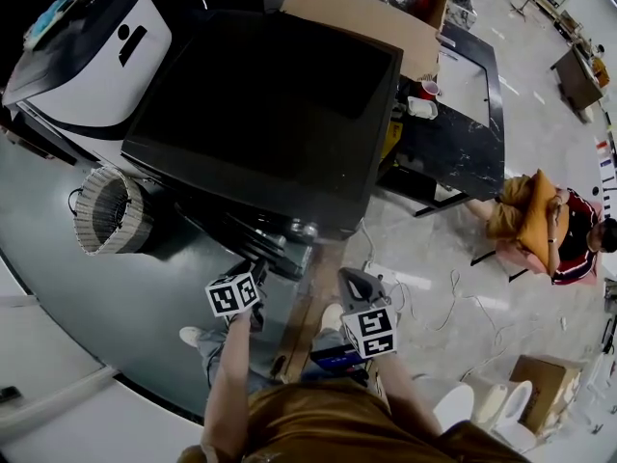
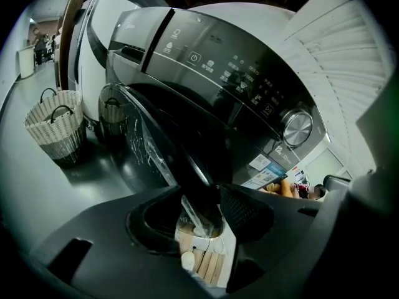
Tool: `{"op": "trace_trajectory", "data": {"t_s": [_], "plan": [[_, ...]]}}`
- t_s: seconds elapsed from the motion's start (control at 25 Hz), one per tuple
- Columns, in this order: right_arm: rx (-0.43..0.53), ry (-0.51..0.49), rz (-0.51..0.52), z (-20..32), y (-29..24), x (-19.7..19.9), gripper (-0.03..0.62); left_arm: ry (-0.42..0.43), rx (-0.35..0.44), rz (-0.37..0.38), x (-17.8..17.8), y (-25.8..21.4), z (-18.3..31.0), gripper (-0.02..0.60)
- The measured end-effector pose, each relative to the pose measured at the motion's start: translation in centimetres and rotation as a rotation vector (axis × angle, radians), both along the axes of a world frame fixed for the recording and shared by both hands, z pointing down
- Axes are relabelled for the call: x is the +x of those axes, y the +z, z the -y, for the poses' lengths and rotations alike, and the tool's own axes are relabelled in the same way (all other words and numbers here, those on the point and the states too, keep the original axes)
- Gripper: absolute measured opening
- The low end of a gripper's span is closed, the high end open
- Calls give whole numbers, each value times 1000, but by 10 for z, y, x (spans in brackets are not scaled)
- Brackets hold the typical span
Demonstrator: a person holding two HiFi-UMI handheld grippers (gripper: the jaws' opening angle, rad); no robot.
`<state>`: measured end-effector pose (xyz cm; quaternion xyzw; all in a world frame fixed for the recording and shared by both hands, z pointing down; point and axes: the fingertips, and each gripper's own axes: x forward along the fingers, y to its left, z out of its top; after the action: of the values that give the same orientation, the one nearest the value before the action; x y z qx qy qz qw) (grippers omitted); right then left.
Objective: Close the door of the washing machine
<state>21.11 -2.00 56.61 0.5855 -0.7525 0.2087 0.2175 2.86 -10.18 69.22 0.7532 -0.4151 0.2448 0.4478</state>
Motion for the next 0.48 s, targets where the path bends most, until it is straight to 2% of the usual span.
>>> {"op": "trace_trajectory", "data": {"t_s": [0.48], "plan": [[-7, 24, -10, -3, -3, 11, 12, -36, -1, -37, 16, 0, 18, 210]]}}
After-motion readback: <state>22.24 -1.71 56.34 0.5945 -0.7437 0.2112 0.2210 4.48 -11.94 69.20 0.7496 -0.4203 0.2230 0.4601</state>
